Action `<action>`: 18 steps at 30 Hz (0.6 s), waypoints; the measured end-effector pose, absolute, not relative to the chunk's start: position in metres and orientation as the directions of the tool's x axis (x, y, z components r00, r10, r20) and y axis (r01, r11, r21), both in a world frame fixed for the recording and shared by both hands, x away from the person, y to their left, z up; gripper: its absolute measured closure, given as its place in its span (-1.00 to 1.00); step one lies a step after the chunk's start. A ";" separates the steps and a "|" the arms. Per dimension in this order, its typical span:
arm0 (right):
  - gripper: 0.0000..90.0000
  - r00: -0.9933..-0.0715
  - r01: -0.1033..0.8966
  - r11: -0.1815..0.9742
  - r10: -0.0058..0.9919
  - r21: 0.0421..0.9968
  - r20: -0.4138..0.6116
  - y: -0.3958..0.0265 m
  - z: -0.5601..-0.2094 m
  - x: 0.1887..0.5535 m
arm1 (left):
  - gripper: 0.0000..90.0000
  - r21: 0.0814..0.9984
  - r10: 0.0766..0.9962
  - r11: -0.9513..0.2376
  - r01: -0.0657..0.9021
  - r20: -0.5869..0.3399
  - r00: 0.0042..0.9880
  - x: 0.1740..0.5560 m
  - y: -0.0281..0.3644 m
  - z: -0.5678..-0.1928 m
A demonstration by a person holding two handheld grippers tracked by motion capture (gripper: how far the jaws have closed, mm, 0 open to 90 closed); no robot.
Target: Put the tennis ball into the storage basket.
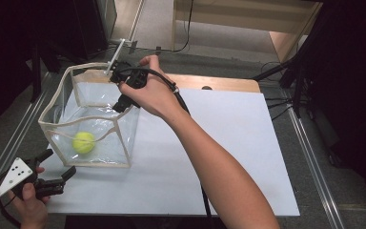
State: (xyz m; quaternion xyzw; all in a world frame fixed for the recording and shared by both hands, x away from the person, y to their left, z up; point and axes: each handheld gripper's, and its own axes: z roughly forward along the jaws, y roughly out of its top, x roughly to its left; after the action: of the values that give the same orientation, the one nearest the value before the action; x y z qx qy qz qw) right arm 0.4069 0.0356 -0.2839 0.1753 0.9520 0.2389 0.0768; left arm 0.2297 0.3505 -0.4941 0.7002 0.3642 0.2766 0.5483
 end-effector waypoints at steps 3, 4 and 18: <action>-0.82 -0.924 0.305 0.820 0.377 0.484 -0.057 0.030 -0.284 0.406 | -1.00 0.970 0.812 -0.131 0.204 -0.013 0.583 0.230 0.350 -0.494; -0.82 -0.924 0.306 0.817 0.379 0.489 -0.055 0.028 -0.284 0.405 | -1.00 0.970 0.813 -0.131 0.204 -0.013 0.583 0.230 0.350 -0.494; -1.00 -0.919 0.319 0.811 0.392 0.490 -0.050 0.004 -0.290 0.401 | -1.00 0.970 0.813 -0.130 0.204 -0.013 0.582 0.230 0.350 -0.494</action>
State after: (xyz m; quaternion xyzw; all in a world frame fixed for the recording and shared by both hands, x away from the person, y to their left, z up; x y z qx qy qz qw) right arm 0.4008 0.0041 -0.2900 0.1873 0.9486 0.2437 0.0747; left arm 0.2298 0.3505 -0.4945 0.6989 0.3641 0.2768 0.5499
